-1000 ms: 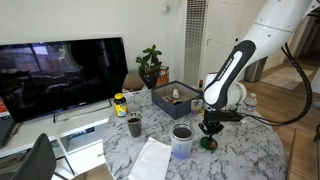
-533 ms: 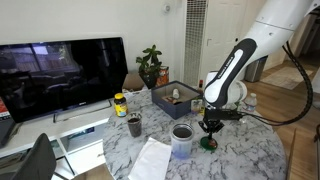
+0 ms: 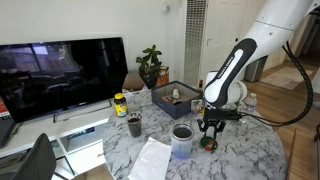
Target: Move the white and blue cup to the left, put the tomato ketchup on the green lid and then put the ketchup in the cup
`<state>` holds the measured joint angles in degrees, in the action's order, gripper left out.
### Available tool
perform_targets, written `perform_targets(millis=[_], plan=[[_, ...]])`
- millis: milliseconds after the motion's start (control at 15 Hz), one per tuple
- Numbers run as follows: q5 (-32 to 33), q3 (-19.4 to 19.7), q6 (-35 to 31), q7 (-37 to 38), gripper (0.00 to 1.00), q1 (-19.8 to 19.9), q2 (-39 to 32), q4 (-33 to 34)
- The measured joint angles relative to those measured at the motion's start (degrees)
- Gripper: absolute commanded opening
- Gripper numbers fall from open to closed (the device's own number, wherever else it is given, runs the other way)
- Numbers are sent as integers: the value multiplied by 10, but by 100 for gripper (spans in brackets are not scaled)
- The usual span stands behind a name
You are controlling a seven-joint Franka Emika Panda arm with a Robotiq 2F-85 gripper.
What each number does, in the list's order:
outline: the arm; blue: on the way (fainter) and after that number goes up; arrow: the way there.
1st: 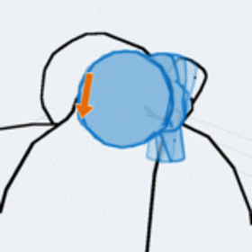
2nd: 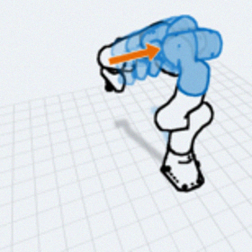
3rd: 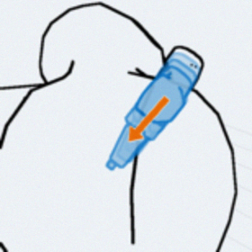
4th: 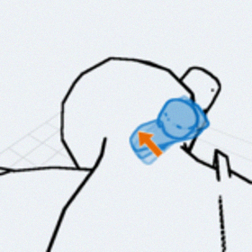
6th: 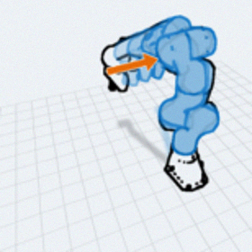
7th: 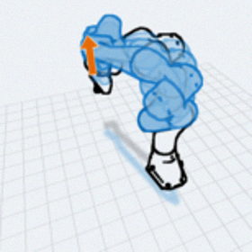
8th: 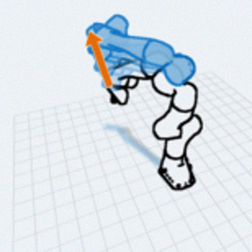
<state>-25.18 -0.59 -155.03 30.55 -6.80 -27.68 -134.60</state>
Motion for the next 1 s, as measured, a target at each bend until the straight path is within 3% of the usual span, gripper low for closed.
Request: perform_targets(millis=[133, 200, 733, 1000], plan=[[0, 1, 0, 6, 99, 0, 1, 0], [0, 3, 0, 8, 100, 0, 2, -2], [-32, 5, 4, 21, 99, 23, 1, -11], [-52, 4, 22, 100, 100, 21, -1, -4]])
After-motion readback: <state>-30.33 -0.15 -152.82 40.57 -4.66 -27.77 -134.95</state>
